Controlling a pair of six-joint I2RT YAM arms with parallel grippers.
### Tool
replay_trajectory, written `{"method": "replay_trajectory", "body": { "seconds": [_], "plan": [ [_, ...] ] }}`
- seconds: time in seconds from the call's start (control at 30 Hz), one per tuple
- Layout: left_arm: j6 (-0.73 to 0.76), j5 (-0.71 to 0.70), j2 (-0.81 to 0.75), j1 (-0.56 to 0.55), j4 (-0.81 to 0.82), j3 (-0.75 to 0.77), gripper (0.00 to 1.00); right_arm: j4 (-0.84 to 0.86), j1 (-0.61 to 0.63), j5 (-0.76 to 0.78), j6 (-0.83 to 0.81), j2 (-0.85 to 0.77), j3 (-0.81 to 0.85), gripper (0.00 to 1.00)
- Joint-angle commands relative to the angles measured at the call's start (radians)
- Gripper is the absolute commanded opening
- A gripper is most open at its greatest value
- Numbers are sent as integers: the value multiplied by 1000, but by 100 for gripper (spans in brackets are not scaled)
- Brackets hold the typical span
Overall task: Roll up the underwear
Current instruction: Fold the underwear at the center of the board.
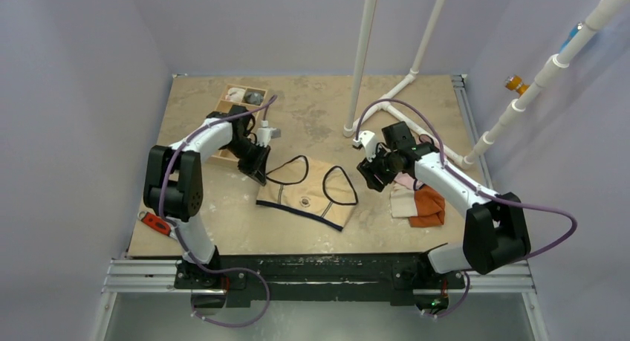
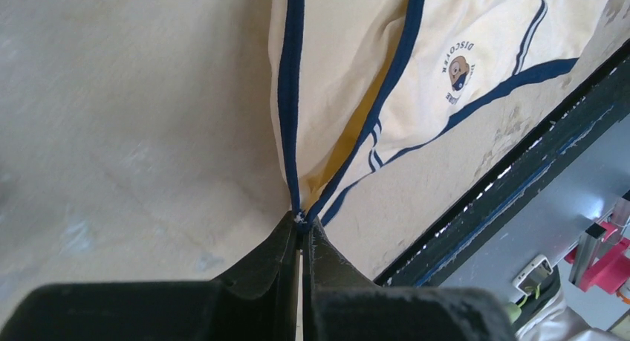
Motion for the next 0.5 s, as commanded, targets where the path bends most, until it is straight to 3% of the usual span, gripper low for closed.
{"method": "replay_trajectory", "body": {
  "seconds": [0.0,0.17,0.47],
  "plan": [
    [39,-3,-29,14,-137,84,0,13,-5,16,2,-27,2,55],
    [-45,36,-5,-32,-205,181,0,17,-5,43,10,-30,-5,55],
    [-213,45,27,-236,-251,330,0,22,-44,107,38,-41,-30,54]
  ]
}}
